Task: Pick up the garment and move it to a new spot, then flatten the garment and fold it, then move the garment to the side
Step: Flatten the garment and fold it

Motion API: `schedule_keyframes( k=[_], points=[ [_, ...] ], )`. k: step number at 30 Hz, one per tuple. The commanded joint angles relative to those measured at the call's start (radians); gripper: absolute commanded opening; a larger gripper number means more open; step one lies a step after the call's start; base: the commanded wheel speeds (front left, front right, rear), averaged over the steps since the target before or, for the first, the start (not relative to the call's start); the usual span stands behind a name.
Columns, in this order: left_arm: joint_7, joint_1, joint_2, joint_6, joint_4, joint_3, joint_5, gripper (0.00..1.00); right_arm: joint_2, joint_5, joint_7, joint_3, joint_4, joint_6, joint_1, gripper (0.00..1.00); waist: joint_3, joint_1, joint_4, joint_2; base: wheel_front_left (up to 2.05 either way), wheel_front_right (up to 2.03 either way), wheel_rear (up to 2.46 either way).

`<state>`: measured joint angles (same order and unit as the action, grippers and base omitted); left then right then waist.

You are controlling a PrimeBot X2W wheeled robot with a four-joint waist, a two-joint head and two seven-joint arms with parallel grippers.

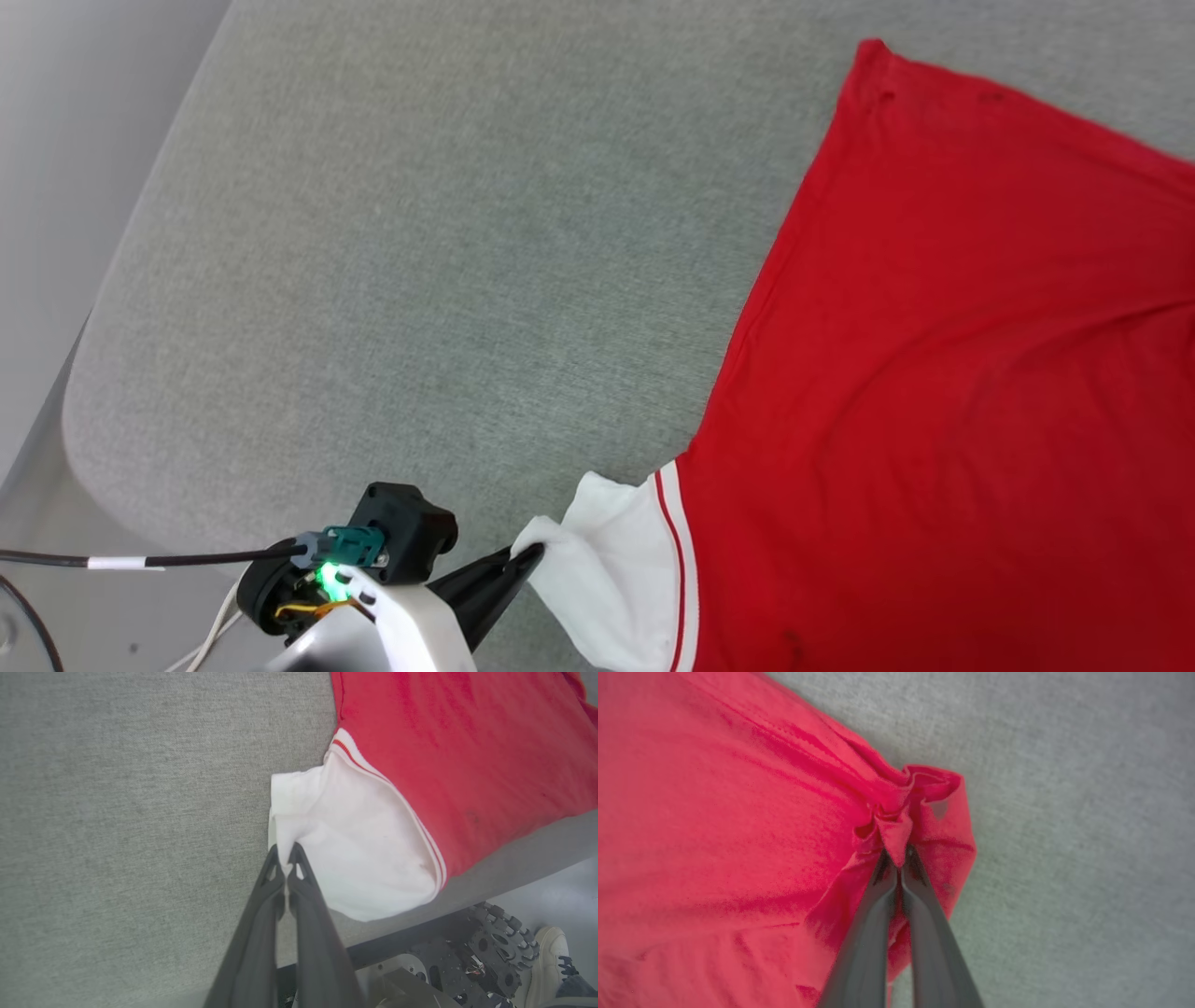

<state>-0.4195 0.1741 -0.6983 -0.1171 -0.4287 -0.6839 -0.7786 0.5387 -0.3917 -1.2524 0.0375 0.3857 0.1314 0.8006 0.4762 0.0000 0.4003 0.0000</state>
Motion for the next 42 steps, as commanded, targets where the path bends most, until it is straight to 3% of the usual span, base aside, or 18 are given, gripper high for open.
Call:
schedule_keyframes(
  k=[1, 8, 17, 26, 36, 37, 38, 42],
  points=[
    [-0.004, -0.011, -0.008, -0.007, 0.001, 0.003, -0.006, 0.0, 0.013, -0.007, -0.007, -0.002, 0.022, -0.001, -0.081, 0.0, -0.056, 0.0, -0.048, 0.0, 0.0, 0.0, 0.0],
    [-0.011, -0.049, -0.038, -0.035, 0.004, 0.017, -0.02, 0.0, -0.012, -0.068, 0.035, 0.035, -0.035, -0.001, -0.209, 0.0, -0.155, 0.0, -0.136, 0.0, 0.0, 0.0, 0.0],
    [0.001, -0.114, -0.062, -0.063, 0.025, 0.029, -0.049, 0.0, -0.027, -0.148, 0.037, 0.1, -0.238, -0.001, -0.528, 0.0, -0.26, 0.0, -0.26, 0.0, 0.0, 0.0, 0.0],
    [0.029, -0.132, -0.064, -0.055, 0.055, 0.031, -0.049, 0.0, -0.111, -0.153, 0.005, 0.241, -0.401, -0.001, -0.778, 0.0, -0.299, 0.0, -0.308, 0.0, 0.0, 0.0, 0.0],
    [0.055, -0.132, -0.043, -0.056, 0.074, 0.032, -0.054, 0.0, -0.193, -0.146, 0.005, 0.274, -0.482, -0.001, -0.921, 0.0, -0.298, 0.0, -0.331, 0.0, 0.0, 0.0, 0.0],
    [0.054, -0.131, -0.042, -0.055, 0.074, 0.031, -0.053, 0.0, -0.192, -0.145, 0.008, 0.272, -0.486, -0.001, -0.921, 0.45, -0.296, 0.0, -0.331, 0.0, 0.0, 0.0, 0.0],
    [0.054, -0.128, -0.042, -0.053, 0.074, 0.029, -0.052, 0.0, -0.192, -0.145, 0.009, 0.274, -0.487, -0.001, -0.918, 1.0, -0.294, 0.0, -0.331, 0.0, 0.0, 0.0, 0.0],
    [0.048, -0.118, -0.05, -0.051, 0.07, 0.029, -0.047, 0.0, -0.199, -0.176, -0.018, 0.292, -0.52, -0.001, -0.861, 1.0, -0.292, 0.0, -0.326, 0.0, 0.0, 0.0, 0.0]
  ],
)
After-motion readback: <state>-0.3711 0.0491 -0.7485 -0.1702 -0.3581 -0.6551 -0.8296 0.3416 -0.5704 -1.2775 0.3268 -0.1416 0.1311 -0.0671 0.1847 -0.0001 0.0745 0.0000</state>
